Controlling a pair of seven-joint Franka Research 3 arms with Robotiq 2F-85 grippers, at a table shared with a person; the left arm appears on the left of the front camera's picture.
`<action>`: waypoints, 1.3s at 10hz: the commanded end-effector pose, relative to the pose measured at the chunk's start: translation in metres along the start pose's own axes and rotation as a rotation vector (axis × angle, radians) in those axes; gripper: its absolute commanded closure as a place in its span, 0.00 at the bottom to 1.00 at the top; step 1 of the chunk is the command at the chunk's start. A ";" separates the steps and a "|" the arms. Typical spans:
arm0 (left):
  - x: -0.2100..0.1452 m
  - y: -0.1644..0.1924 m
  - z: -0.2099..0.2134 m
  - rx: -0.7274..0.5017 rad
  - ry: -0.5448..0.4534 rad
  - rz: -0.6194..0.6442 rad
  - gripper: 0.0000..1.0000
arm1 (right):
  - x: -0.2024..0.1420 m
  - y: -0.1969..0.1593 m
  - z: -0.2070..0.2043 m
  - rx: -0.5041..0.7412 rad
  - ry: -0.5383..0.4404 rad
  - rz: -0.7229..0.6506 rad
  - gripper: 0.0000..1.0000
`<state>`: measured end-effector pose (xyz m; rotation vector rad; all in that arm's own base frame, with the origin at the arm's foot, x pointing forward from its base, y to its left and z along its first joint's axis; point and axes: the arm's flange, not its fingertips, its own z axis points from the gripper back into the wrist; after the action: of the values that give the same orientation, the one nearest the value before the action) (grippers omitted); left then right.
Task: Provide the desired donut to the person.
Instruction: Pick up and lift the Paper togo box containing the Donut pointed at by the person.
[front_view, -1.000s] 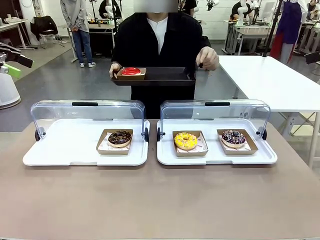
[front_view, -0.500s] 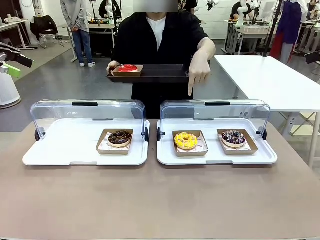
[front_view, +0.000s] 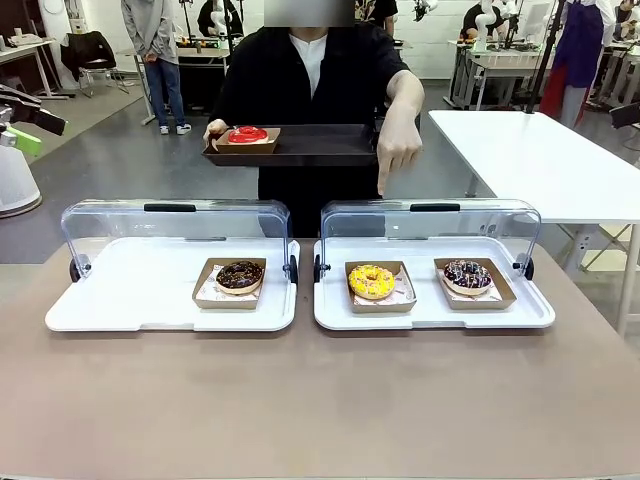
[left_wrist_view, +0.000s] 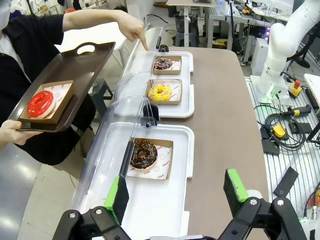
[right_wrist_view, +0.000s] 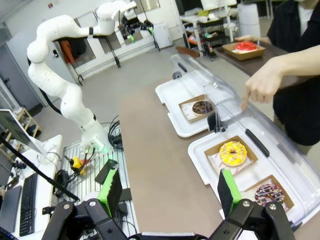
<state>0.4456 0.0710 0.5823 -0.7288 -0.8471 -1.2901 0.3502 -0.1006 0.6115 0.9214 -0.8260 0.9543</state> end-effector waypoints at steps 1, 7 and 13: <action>0.002 -0.001 0.001 -0.003 -0.008 0.018 0.00 | 0.020 0.001 -0.034 0.011 0.164 -0.007 0.00; 0.002 -0.001 0.001 -0.003 -0.008 0.018 0.00 | 0.047 0.011 -0.201 -0.121 0.760 0.212 0.00; 0.002 -0.001 0.001 -0.003 -0.008 0.018 0.00 | -0.015 0.001 -0.280 -0.150 0.892 0.337 0.00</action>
<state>0.4456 0.0714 0.5819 -0.7277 -0.8454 -1.2886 0.3916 0.1527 0.4973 0.1669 -0.2514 1.4264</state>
